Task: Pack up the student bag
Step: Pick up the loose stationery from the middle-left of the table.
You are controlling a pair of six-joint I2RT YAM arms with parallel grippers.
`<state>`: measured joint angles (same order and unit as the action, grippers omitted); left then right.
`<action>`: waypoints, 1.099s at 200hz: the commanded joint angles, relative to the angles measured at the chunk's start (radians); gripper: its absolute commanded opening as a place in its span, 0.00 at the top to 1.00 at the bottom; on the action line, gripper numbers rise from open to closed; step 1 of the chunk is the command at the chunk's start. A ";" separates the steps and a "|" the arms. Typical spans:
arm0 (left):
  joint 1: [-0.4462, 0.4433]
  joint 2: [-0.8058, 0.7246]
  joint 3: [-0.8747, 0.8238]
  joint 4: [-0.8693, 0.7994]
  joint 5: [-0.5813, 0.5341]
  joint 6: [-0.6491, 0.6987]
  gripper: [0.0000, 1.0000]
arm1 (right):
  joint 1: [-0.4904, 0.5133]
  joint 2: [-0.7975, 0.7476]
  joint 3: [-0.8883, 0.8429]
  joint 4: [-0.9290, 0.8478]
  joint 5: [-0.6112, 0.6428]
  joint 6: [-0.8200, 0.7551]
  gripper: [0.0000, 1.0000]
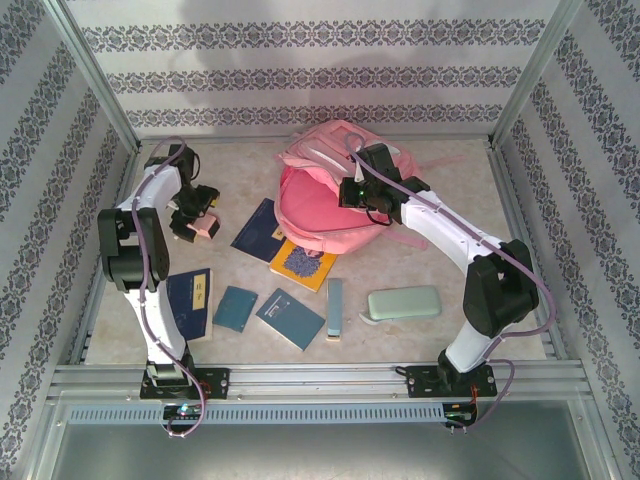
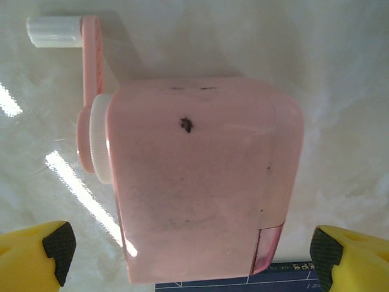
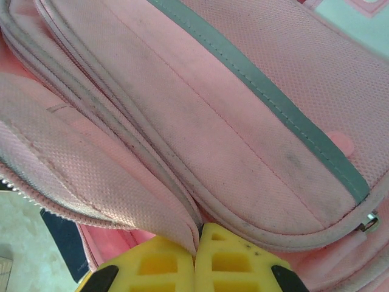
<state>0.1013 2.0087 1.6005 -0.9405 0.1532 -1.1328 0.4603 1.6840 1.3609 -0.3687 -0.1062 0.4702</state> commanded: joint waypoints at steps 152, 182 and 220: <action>0.019 -0.001 -0.024 0.022 0.043 -0.017 0.48 | -0.023 -0.016 -0.029 0.004 0.022 0.058 1.00; 0.008 -0.121 -0.037 0.003 0.039 0.009 0.46 | -0.032 -0.022 0.010 -0.019 0.009 0.053 1.00; -0.017 -0.344 -0.224 0.095 0.124 0.013 0.45 | -0.067 -0.029 0.042 -0.027 -0.061 0.056 1.00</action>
<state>0.1040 1.8019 1.4754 -0.8875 0.2138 -1.1427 0.4351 1.6840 1.3563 -0.3779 -0.1413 0.4767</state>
